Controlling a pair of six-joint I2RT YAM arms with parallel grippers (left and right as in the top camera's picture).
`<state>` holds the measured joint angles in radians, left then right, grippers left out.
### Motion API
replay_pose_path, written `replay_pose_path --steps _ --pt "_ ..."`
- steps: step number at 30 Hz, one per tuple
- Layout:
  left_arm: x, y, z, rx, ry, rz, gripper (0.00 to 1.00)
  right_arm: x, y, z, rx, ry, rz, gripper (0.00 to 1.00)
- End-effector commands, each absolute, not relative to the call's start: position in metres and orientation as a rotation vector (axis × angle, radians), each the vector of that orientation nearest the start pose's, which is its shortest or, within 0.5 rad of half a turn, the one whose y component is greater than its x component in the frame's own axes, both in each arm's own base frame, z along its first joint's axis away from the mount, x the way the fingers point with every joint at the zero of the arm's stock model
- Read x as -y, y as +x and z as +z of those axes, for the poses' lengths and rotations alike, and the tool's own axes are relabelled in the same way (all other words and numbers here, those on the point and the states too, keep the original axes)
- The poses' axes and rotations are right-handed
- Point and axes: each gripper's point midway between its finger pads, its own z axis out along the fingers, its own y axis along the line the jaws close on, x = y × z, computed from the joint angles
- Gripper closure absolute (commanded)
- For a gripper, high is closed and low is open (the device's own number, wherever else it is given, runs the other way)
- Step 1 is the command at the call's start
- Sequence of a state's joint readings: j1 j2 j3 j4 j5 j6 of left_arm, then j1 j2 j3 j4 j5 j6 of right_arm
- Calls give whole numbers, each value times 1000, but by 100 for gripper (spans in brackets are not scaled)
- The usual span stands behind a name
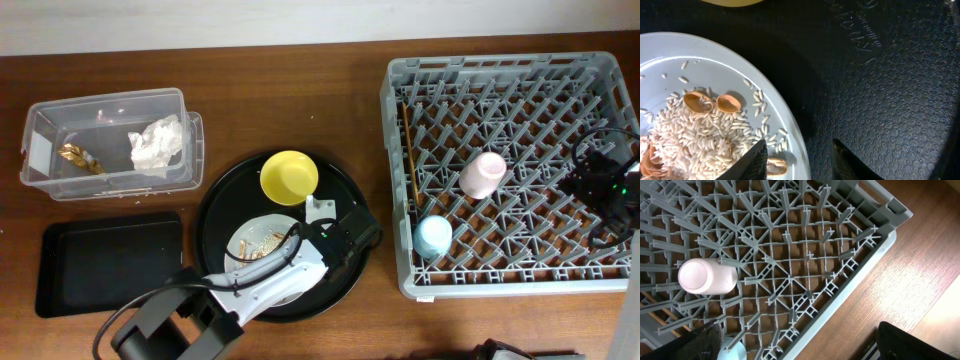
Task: Sort waste into correct bins and load items into the dishwasher rack
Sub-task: 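Reach the left gripper to the white plate's rim and grasp it, then lift the plate left and tip scraps onto the small black tray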
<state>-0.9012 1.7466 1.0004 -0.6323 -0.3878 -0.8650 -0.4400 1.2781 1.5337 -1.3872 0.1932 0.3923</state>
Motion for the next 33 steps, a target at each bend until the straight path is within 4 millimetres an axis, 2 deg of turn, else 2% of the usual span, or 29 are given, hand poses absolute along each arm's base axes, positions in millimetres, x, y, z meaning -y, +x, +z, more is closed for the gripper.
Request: replay_pose_path --steps 1,6,10,12,19,22,33 --pt "220 262 22 -2692 -28 148 62 146 227 270 -2422 1158 -276 1" --pt "212 270 19 -2639 -32 228 66 146 227 270 -2422 1158 -276 1" --pt "211 270 8 -2651 -24 253 69 146 227 270 -2422 1158 -276 1" --pt "212 270 8 -2649 -26 246 77 146 227 270 -2422 1158 -276 1" --pt "212 270 8 -2648 -26 246 93 146 227 270 -2422 1158 -276 1" --pt "211 270 16 -2659 -16 282 98 146 227 270 -2422 1158 -276 1" --pt "207 268 54 -2705 19 404 99 146 227 270 -2422 1158 -276 1"
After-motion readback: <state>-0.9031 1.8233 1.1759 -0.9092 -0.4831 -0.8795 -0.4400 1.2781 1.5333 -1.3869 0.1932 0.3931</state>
